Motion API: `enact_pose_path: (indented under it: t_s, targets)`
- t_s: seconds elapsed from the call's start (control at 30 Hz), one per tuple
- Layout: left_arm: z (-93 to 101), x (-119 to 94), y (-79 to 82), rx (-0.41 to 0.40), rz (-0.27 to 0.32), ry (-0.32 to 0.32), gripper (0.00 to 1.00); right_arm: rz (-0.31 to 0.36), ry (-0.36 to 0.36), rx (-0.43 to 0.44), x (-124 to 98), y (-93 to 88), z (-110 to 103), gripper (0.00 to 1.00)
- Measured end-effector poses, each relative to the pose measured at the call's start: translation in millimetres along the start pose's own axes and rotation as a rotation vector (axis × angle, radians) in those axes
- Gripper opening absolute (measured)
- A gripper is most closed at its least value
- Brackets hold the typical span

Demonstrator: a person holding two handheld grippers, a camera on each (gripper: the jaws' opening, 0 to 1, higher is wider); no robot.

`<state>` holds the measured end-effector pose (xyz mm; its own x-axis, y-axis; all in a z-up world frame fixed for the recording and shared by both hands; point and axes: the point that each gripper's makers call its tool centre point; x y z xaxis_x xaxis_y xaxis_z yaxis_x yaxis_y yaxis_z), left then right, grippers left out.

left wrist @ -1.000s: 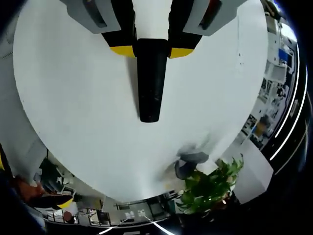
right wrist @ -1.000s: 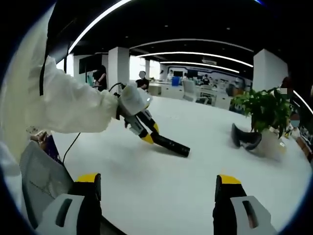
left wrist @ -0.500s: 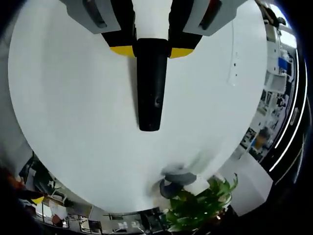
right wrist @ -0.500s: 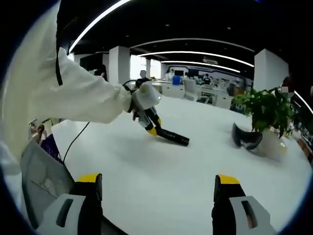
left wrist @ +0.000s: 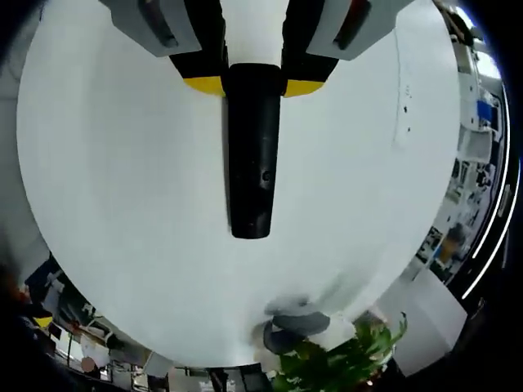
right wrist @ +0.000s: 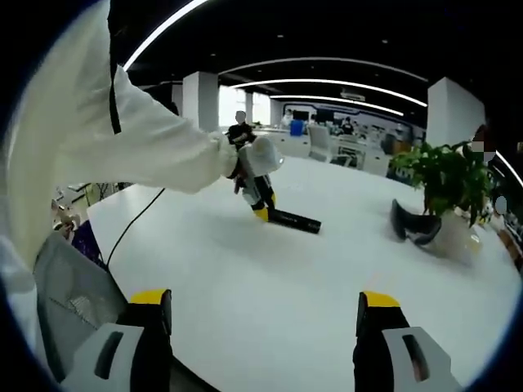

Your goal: Press the specified remote control buttons in sequence, fully releasing each button before pressing the next.

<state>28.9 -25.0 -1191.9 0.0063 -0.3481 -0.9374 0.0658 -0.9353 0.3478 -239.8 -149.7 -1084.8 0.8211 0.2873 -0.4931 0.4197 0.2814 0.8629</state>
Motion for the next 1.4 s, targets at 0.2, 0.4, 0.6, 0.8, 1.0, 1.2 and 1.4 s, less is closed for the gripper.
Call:
enact_pose_path:
  t_s: [0.2, 0.4, 0.6, 0.8, 1.0, 1.2, 1.4]
  targets:
    - [0.8, -0.8, -2.5, -0.039, 0.039, 0.003, 0.25, 0.005, 0.010, -0.001, -0.1, 1.2, -2.9, 0.93]
    - [-13.0, -9.7, -10.9, -0.239, 0.064, 0.179, 0.43, 0.009, 0.018, -0.004, -1.0, 1.6, -5.0, 0.93]
    - [-10.8, -13.9, -16.1, -0.407, 0.191, 0.291, 0.47, 0.019, 0.018, -0.004, -2.8, 2.8, -4.6, 0.94]
    - [9.3, -14.9, -23.5, -0.495, 0.250, 0.342, 0.63, 0.046, 0.014, 0.035, -6.6, 8.0, 1.6, 0.93]
    - [31.6, -20.4, -25.1, -0.524, 0.301, 0.354, 0.77, 0.060, 0.005, 0.048, -8.1, 10.6, 3.8, 0.92]
    - [62.1, -34.5, -28.2, -0.544, 0.367, 0.393, 0.85, 0.066, -0.006, 0.059, -8.1, 10.8, 7.1, 0.93]
    - [94.6, -61.3, -25.5, -0.554, 0.452, 0.436, 0.90, 0.075, -0.021, 0.057, -8.5, 12.1, 9.9, 0.97]
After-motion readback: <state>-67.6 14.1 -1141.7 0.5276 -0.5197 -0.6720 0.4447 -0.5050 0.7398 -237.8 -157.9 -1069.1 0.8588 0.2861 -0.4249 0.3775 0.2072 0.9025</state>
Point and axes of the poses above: the point that each gripper's makers call its tool centre point, and the gripper's own axes: x roughly forward along the fingers, z roughly to its right, y roughly out of its top, and after that the axes turned 11 degrees about -y, right-handed
